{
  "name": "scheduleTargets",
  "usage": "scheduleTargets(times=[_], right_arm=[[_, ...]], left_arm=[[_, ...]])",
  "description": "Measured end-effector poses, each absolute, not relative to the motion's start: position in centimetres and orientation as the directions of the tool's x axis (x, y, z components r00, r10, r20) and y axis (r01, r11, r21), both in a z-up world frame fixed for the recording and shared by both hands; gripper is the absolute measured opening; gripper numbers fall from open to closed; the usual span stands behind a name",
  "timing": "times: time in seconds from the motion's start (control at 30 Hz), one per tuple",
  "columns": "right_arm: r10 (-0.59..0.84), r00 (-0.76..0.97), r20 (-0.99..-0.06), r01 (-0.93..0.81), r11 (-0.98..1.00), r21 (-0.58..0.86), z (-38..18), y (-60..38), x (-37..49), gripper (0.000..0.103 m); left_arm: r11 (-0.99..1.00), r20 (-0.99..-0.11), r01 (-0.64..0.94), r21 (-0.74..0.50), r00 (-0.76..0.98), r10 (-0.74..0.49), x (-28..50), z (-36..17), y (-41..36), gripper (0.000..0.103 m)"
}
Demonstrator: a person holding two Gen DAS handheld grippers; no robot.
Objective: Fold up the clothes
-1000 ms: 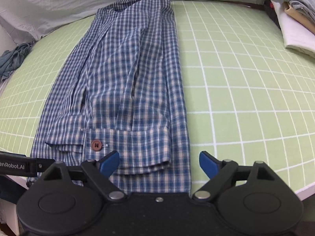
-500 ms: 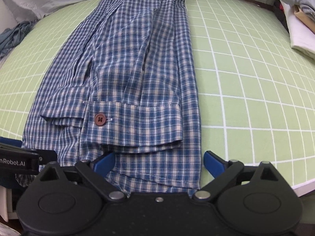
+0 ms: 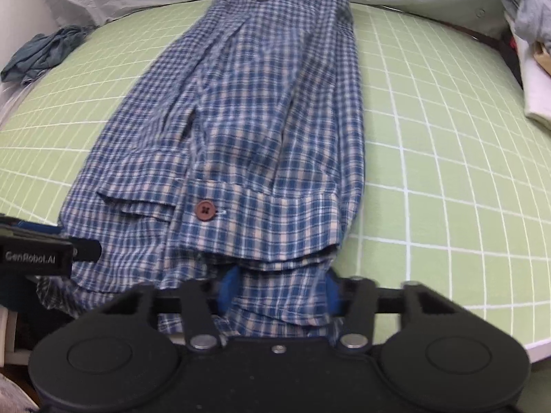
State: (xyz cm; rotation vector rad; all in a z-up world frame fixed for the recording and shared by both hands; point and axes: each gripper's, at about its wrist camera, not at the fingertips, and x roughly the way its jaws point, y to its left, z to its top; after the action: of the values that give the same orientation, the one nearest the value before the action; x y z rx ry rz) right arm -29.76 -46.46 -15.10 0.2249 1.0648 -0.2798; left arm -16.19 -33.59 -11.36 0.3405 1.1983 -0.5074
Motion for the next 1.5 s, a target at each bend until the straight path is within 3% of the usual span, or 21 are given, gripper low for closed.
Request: scheduleTargets(times=[0.03, 0.07, 0.13, 0.2, 0.57, 1.0, 1.27, 1.5], right_arm=[[-0.108, 0.460, -0.882, 0.321, 0.945, 0.052, -15.0, -46.4, -29.6, 0.027], [-0.098, 0.464, -0.880, 0.311, 0.949, 0.058, -14.9, -46.3, -29.4, 0.023], [-0.075, 0.467, -0.881, 0.310, 0.947, 0.084, -14.8, -46.7, -29.3, 0.008], [-0.050, 0.476, -0.878, 0.330, 0.935, 0.126, -14.4, -47.4, -29.4, 0.006], [-0.022, 0.640, -0.768, 0.349, 0.899, 0.265, -8.4, -50.7, -28.6, 0.005], [-0.076, 0.733, -0.675, 0.378, 0.872, 0.311, -5.9, -56.2, -22.1, 0.005], [-0.057, 0.695, -0.717, 0.408, 0.852, 0.328, -8.8, -59.6, -15.8, 0.005], [-0.013, 0.629, -0.777, 0.442, 0.829, 0.344, -12.7, -62.5, -9.7, 0.004]], left_arm=[[0.840, -0.941, 0.543, -0.016, 0.276, -0.197, -15.9, -11.3, -33.3, 0.014], [0.843, -0.942, 0.536, -0.041, 0.262, -0.212, -15.6, -11.1, -33.0, 0.010], [0.849, -0.942, 0.520, -0.092, 0.232, -0.244, -15.2, -10.9, -32.6, 0.005], [0.860, -0.938, 0.492, -0.135, 0.218, -0.271, -14.8, -10.1, -32.4, 0.004], [0.838, -0.843, 0.470, -0.276, 0.300, -0.446, -11.6, -3.4, -34.9, 0.004], [0.845, -0.743, 0.431, -0.317, 0.442, -0.503, -3.3, -0.1, -38.9, 0.004], [0.860, -0.766, 0.400, -0.317, 0.426, -0.480, 3.4, -2.1, -42.2, 0.004], [0.887, -0.849, 0.360, -0.288, 0.333, -0.411, 9.3, -7.5, -45.6, 0.004]])
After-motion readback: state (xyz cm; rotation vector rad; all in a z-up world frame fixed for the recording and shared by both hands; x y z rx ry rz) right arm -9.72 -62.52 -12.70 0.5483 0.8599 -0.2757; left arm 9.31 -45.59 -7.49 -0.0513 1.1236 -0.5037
